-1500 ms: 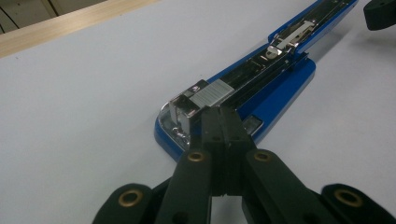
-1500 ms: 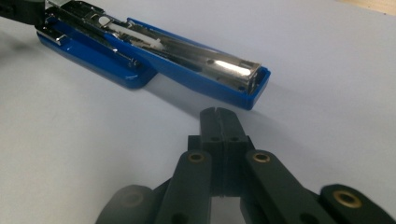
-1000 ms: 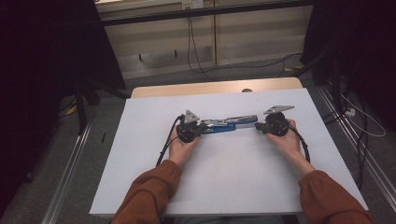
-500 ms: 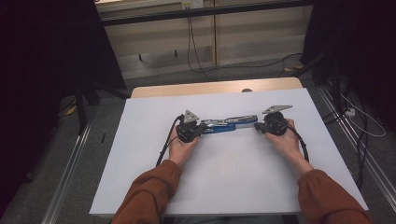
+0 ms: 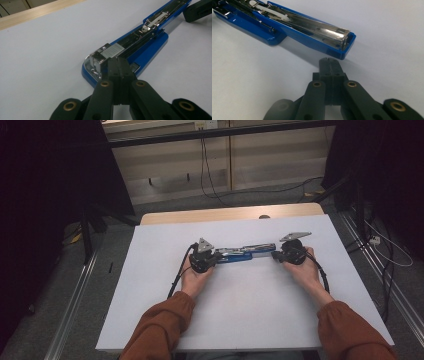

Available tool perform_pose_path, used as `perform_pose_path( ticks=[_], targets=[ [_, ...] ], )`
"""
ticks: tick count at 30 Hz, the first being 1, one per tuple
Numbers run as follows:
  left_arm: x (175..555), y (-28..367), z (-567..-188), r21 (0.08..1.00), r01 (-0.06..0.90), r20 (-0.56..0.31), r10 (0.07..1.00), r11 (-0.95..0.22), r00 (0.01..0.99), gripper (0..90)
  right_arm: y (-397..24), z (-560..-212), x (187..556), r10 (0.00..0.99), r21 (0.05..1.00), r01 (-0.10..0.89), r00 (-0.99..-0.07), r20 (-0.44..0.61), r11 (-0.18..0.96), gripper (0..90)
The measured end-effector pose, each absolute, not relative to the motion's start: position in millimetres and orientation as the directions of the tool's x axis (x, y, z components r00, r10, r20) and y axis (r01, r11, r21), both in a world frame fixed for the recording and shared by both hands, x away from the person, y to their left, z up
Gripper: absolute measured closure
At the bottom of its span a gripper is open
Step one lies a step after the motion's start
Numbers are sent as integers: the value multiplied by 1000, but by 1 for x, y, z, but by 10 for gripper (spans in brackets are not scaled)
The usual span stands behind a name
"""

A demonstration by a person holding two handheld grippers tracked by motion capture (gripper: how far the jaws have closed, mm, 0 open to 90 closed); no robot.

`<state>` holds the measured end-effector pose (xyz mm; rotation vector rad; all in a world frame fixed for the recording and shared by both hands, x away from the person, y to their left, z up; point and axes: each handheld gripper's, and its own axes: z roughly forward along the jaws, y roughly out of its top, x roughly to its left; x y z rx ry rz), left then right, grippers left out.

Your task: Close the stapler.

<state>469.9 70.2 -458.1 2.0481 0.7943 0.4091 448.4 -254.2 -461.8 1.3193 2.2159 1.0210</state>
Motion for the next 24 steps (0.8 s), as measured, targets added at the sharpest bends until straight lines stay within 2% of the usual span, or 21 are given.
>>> perform_pose_path(
  ticks=[24],
  targets=[
    [470,70,-458,829,382,-10,671,-410,742,900,-255,-462,450,868,749,598,-493,63,285,900]
  ],
)
